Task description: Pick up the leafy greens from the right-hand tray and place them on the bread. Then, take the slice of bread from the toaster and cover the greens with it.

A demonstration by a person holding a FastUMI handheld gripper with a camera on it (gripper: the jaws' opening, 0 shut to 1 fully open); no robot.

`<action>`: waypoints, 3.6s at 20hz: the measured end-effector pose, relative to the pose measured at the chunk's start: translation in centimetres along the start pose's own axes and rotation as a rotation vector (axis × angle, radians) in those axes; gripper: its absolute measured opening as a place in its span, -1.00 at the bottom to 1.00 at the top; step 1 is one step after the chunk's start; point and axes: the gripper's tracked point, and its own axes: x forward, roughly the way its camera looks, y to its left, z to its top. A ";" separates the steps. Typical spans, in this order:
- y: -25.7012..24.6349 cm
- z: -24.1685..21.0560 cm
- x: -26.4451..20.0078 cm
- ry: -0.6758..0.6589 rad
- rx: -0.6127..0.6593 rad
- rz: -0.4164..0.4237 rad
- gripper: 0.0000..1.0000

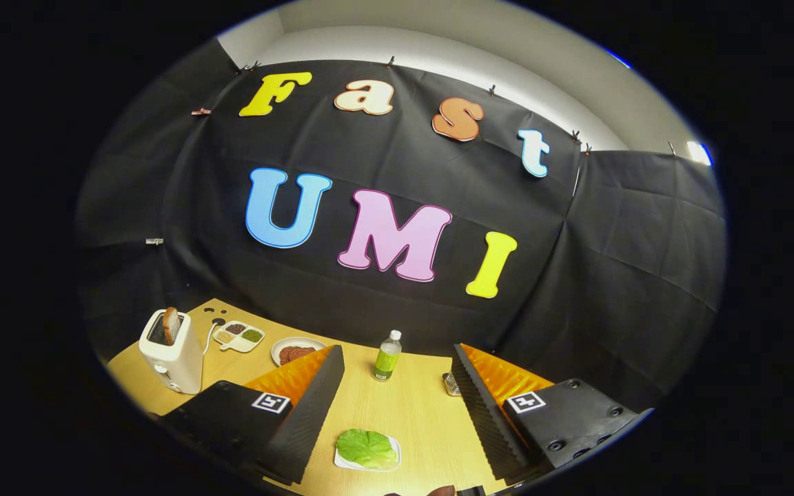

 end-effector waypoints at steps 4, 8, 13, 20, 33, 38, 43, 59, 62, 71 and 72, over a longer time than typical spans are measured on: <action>-0.2 -0.2 0.2 0.004 0.000 0.007 0.95; -0.4 -0.5 0.3 0.008 -0.001 0.018 0.95; -0.4 -1.7 1.0 0.034 0.000 0.057 0.95; 1.1 -7.9 3.2 0.194 -0.009 0.213 0.95; 2.9 -29.5 7.1 0.607 -0.052 0.479 0.96; 3.9 -35.7 8.7 0.725 -0.082 0.565 0.96; 5.6 -39.6 9.0 0.824 -0.066 0.633 0.88; 6.5 -42.2 11.2 0.901 -0.148 0.657 -0.35; 6.4 -42.1 11.2 0.895 -0.134 0.633 -0.78; 7.2 -34.7 10.3 0.798 -0.059 0.601 -0.84; 7.9 -33.5 10.1 0.784 -0.046 0.608 -0.84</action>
